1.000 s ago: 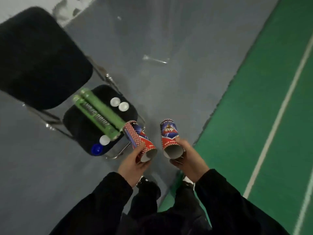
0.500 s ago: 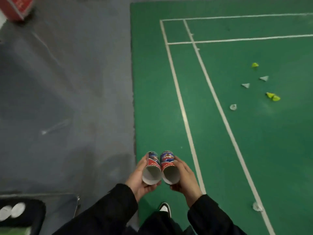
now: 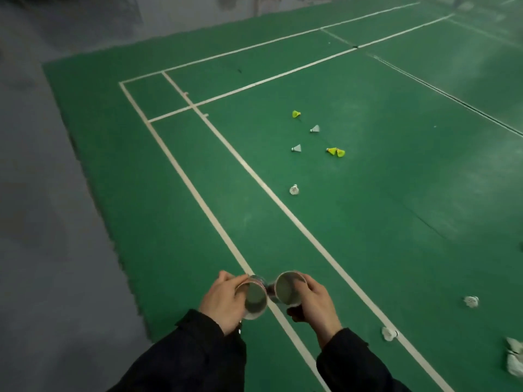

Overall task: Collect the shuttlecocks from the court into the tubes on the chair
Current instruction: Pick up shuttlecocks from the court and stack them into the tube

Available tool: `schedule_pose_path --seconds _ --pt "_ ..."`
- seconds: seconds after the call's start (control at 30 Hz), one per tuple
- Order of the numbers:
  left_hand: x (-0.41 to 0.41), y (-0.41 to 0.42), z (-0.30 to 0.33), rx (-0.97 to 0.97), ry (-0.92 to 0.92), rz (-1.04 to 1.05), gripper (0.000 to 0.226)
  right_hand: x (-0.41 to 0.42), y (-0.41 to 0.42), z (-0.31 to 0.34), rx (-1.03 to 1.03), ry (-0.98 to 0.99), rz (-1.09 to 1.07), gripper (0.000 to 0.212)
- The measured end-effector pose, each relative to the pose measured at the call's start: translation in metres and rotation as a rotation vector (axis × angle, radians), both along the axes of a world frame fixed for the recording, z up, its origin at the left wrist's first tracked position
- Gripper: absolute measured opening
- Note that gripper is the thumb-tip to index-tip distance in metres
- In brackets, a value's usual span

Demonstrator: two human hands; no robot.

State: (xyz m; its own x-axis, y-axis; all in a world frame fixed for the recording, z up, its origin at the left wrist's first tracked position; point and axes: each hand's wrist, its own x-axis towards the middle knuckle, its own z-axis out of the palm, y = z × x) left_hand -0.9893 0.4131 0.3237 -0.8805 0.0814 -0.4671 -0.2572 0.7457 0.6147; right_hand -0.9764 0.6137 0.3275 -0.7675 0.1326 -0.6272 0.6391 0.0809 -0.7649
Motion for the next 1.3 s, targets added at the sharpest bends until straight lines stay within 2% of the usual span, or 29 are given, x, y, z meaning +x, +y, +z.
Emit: schedule_pose_path --seconds 0.13,0.2,0.3,0.37,0.5,0.6,0.67,0.77,0.9,1.07,1.17,1.3 --pt "-0.099 0.001 0.009 -0.119 0.175 -0.326 0.043 -0.088 0.007 -0.006 0.161 -0.002 -0.050 0.025" --pt "-0.149 0.010 0.021 -0.166 0.223 -0.504 0.061 -0.130 0.015 -0.008 0.270 0.002 -0.007 0.027" --pt "-0.208 0.031 0.034 -0.266 0.241 -0.791 0.084 -0.180 0.024 -0.005 0.377 0.052 0.023 0.017" --pt "-0.257 0.050 0.032 -0.323 0.241 -0.889 0.076 -0.219 0.032 -0.005 0.413 0.085 0.022 0.015" --pt "-0.362 0.090 0.015 -0.365 0.284 -0.924 0.036 -0.311 0.057 -0.016 0.443 0.140 0.010 0.016" --pt "-0.443 0.117 -0.005 -0.412 0.276 -0.928 0.025 -0.386 0.081 -0.035 0.322 0.197 -0.059 0.016" --pt "-0.499 0.131 -0.020 -0.434 0.251 -0.862 0.021 -0.438 0.098 -0.048 0.194 0.191 -0.177 0.015" --pt "-0.562 0.142 -0.029 -0.461 0.188 -0.762 0.020 -0.497 0.121 -0.059 0.124 0.123 -0.259 0.014" --pt "-0.629 0.148 -0.035 -0.478 0.141 -0.688 0.022 -0.561 0.143 -0.074 0.096 -0.007 -0.177 0.009" --pt "-0.711 0.153 -0.056 -0.491 0.119 -0.684 0.021 -0.643 0.154 -0.099 0.075 -0.079 -0.159 0.009" --pt "-0.770 0.160 -0.091 -0.485 0.112 -0.752 0.021 -0.696 0.161 -0.135 0.058 -0.103 -0.245 0.013" --pt "-0.841 0.172 -0.164 -0.435 0.145 -0.754 0.020 -0.760 0.166 -0.220 0.044 -0.178 -0.383 0.012"
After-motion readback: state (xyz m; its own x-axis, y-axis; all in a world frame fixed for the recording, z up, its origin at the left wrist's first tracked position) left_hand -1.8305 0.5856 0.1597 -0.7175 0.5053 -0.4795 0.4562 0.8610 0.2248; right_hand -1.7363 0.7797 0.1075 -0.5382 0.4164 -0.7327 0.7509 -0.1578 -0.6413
